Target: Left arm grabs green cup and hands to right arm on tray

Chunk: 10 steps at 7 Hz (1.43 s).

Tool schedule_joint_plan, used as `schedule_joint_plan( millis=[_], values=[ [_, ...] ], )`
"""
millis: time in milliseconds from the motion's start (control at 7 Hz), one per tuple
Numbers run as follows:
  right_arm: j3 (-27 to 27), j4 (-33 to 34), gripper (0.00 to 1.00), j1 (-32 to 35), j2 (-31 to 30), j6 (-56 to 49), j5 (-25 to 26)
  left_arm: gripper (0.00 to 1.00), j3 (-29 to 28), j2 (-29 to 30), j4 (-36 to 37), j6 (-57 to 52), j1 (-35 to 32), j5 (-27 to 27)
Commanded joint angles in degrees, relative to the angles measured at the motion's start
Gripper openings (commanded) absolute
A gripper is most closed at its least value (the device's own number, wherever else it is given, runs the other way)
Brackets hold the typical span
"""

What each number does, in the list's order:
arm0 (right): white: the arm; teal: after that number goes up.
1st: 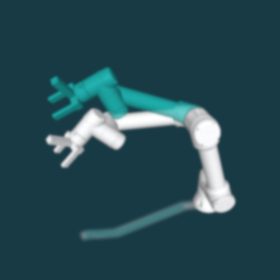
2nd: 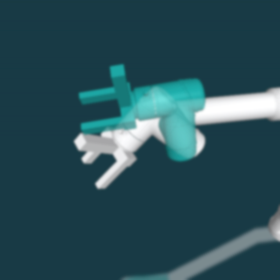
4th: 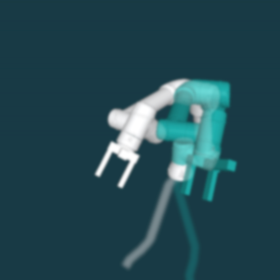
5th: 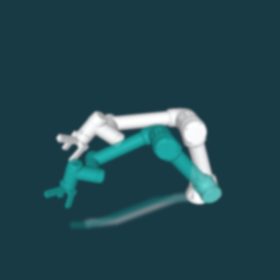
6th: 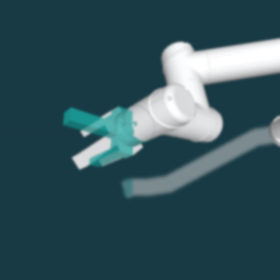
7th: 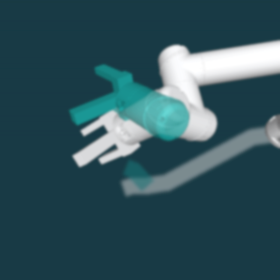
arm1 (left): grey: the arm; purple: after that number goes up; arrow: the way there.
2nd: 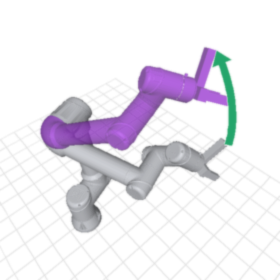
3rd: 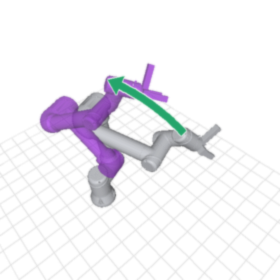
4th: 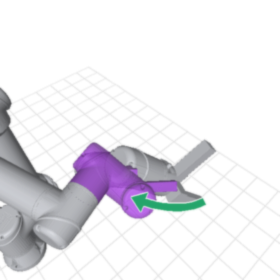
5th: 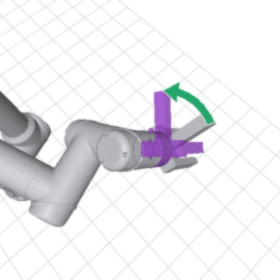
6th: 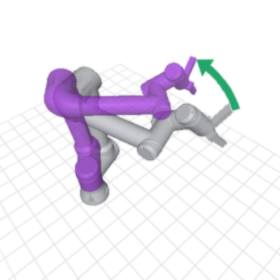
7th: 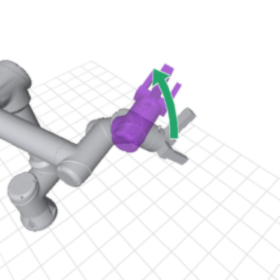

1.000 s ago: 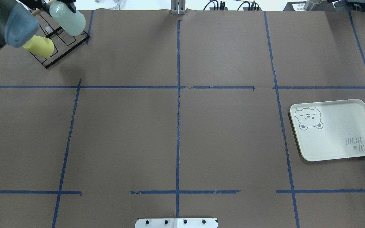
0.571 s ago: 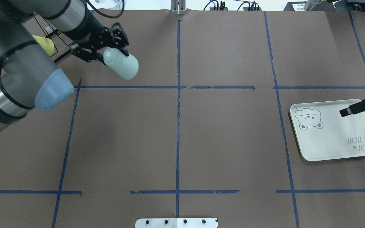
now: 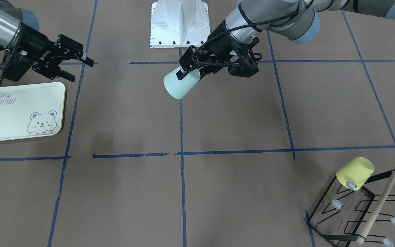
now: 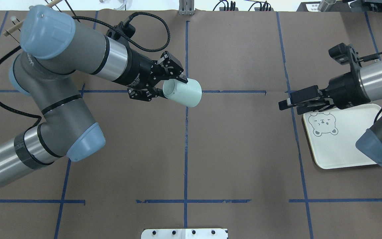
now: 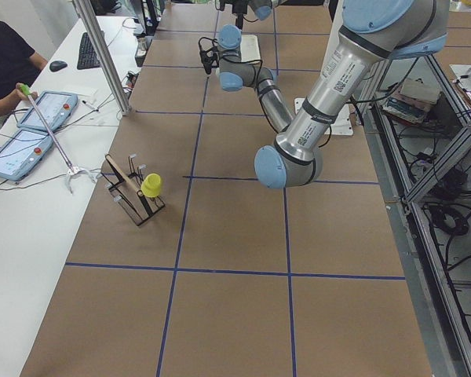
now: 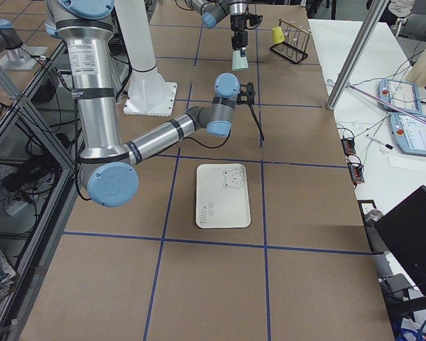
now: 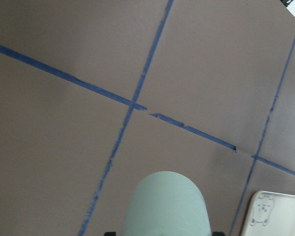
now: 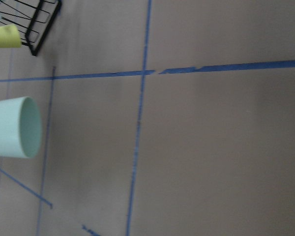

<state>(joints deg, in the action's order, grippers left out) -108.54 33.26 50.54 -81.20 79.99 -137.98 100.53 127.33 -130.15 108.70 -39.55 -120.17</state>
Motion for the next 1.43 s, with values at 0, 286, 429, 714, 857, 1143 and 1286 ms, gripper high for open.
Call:
schedule_joint_plan(
  millis=[0, 286, 429, 714, 857, 1143, 1286],
  values=[
    [-0.09, -13.68, 1.00, -5.87, 3.94, 19.06, 6.29, 0.06, -4.09, -0.50, -21.19, 8.95, 2.11, 5.80],
    [1.14, -30.81, 1.00, -10.79, 4.03, 34.53, 13.57, 0.05, -7.17, -4.09, -37.82, 16.33, 2.20, 5.91],
    [1.23, -33.76, 1.00, -12.29, 5.25, 35.49, 16.40, 0.05, -9.27, -5.24, -46.95, 17.15, 2.98, 5.91],
    [1.14, -33.79, 1.00, -12.92, 8.33, 35.68, 18.44, 0.05, -11.66, -5.43, -61.06, 25.83, 5.53, 6.09],
    [1.14, -33.79, 1.00, -13.27, 9.04, 35.68, 18.62, 0.05, -11.67, -5.43, -62.93, 26.12, 6.58, 6.26],
    [1.14, -33.79, 1.00, -13.71, 10.70, 35.85, 20.11, 0.05, -11.84, -5.95, -68.12, 28.84, 9.13, 6.44],
    [1.14, -33.79, 1.00, -14.41, 10.98, 35.77, 20.29, 0.05, -11.84, -5.95, -68.66, 28.85, 9.32, 8.09]
  ],
)
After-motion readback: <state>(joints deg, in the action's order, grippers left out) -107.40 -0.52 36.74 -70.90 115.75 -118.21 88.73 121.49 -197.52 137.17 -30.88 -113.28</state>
